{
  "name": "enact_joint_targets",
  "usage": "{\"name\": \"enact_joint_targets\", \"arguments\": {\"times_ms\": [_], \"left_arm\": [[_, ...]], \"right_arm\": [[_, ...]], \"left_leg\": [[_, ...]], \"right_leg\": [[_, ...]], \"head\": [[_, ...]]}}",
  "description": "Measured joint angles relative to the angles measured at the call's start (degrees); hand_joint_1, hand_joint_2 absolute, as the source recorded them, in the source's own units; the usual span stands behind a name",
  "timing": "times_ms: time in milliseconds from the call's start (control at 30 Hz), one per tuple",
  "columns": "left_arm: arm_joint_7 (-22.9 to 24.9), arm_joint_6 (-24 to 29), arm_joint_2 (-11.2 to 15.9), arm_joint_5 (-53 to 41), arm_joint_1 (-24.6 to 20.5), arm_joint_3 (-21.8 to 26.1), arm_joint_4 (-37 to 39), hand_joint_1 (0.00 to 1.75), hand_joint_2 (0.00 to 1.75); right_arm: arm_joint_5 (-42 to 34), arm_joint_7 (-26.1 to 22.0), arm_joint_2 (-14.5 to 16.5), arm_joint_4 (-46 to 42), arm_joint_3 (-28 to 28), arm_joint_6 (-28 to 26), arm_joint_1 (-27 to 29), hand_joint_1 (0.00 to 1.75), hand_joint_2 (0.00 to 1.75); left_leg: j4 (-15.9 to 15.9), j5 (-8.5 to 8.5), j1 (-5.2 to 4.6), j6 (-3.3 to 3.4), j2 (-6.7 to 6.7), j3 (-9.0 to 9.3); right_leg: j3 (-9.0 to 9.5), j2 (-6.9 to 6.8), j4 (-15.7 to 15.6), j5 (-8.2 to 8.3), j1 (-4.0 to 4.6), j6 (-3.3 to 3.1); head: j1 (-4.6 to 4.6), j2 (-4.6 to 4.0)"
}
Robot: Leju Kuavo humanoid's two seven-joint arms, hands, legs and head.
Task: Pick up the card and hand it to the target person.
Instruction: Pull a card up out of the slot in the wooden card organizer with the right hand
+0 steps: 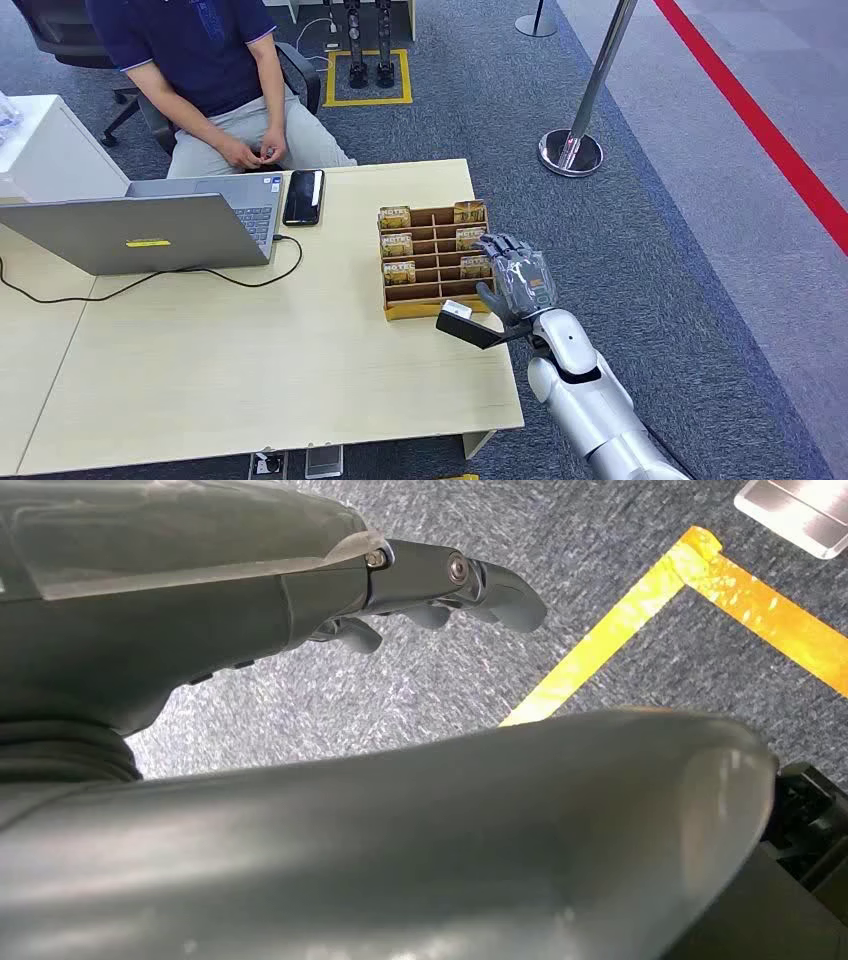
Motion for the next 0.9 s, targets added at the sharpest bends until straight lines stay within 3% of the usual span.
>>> {"name": "enact_joint_targets", "arguments": {"times_ms": [533,900], "left_arm": [[0.2,-0.2,-0.2,-0.3,-0.2,-0.4,-0.1,0.00,0.00],[0.3,-0.1,-0.3,-0.3,-0.4,-0.2,0.0,0.00,0.00]], "right_arm": [[1.4,0.3,0.9,3.7,-0.3,0.7,-3.5,0.62,1.75],[0.8,-0.7,1.5,9.8,-0.6,1.2,-8.6,0.81,1.75]], "left_leg": [[0.0,0.02,0.00,0.01,0.06,-0.03],[0.0,0.04,0.00,0.01,0.11,-0.03]], "right_leg": [[-0.03,0.04,0.0,0.03,0.00,-0.01],[-0.05,0.08,0.0,0.07,0.01,-0.03]], "head": [[0.00,0.00],[0.00,0.00]]}}
